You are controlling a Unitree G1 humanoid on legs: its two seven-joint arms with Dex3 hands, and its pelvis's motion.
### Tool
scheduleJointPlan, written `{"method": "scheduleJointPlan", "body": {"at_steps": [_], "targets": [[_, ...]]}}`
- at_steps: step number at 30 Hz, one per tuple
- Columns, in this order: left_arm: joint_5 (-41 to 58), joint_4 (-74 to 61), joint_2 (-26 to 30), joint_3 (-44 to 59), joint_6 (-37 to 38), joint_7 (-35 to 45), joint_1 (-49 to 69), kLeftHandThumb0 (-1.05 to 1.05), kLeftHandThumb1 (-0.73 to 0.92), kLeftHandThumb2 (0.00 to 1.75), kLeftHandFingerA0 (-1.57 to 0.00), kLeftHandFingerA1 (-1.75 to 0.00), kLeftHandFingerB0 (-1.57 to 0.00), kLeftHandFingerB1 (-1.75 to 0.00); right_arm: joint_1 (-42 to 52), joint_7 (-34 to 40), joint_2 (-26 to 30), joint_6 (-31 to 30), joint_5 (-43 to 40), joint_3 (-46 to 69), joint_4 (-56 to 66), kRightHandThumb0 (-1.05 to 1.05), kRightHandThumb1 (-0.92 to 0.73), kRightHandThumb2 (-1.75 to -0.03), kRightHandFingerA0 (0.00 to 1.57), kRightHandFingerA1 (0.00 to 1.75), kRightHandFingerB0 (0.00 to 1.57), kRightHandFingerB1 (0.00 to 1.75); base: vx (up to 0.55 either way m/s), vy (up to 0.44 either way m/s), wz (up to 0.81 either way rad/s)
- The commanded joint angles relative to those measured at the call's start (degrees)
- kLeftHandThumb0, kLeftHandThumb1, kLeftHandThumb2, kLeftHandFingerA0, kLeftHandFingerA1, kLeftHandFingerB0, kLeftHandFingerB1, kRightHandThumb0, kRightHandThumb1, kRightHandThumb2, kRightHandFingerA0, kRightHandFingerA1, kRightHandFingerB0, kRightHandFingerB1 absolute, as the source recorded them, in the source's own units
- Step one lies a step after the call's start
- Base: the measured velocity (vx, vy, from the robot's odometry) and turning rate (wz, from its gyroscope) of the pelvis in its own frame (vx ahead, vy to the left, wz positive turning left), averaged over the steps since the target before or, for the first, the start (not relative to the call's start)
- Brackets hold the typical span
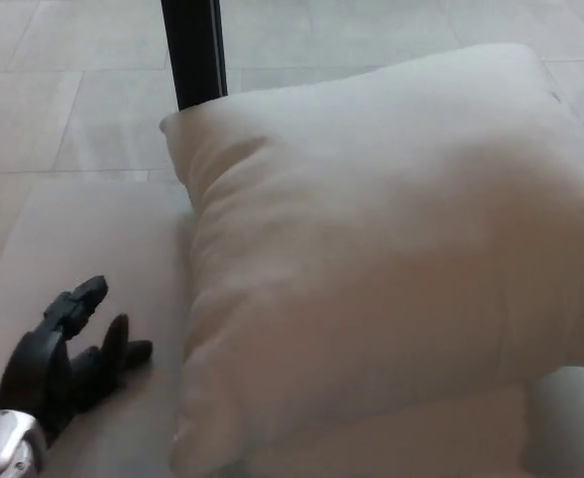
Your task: The robot uses its left hand to press on the left side of the pillow kept in the middle of the desk and uses its right hand to lift up and the right side of the pillow and turn it over
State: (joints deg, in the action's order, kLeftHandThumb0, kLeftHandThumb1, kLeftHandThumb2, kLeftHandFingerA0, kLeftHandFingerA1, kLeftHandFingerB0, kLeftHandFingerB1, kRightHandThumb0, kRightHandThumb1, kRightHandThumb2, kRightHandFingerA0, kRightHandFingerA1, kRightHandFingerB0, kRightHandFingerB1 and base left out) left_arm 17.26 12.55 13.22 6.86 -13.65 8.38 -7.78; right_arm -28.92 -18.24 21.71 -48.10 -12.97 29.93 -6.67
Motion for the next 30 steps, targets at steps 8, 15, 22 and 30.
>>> {"method": "scheduleJointPlan", "body": {"at_steps": [8, 15, 22, 30], "targets": [[17.27, 3.28, 14.53, 23.38, -12.13, 16.32, 7.94, -0.91, 0.59, 0.97, -0.44, -0.59, -0.12, -0.42, 14.98, -20.35, 22.92, 3.02, -12.10, 22.35, -14.17, -0.85, -0.78, -0.64, 0.31, 0.60, 0.33, 0.37, 0.00, 0.000, 0.00], [21.69, 6.26, 18.26, 36.51, -12.88, 18.77, 15.88, -0.97, 0.61, 0.94, -0.44, -0.57, -0.12, -0.41, 39.19, -25.34, 17.59, 7.80, -20.14, 51.98, -6.83, -0.81, -0.78, -0.63, 0.58, 0.66, 0.45, 0.51, 0.00, 0.000, 0.00], [22.46, 21.71, 23.24, 47.40, -8.06, 22.31, 23.07, -1.00, 0.57, 0.93, -0.59, -0.61, -0.16, -0.45, 55.59, -13.20, 21.55, 31.50, -25.06, 67.76, -46.12, -0.97, -0.70, -0.62, 0.77, 0.98, 0.85, 0.71, 0.00, 0.000, 0.00], [17.29, 34.47, 21.75, 46.32, 0.73, 23.65, 28.51, -0.89, 0.68, 0.60, -0.56, -0.55, -0.25, -0.44, 63.73, 0.68, 11.13, 33.65, -19.93, 66.97, -49.06, -0.89, -0.87, -0.67, 0.08, 0.71, 0.05, 0.54, 0.00, 0.000, 0.00]]}}
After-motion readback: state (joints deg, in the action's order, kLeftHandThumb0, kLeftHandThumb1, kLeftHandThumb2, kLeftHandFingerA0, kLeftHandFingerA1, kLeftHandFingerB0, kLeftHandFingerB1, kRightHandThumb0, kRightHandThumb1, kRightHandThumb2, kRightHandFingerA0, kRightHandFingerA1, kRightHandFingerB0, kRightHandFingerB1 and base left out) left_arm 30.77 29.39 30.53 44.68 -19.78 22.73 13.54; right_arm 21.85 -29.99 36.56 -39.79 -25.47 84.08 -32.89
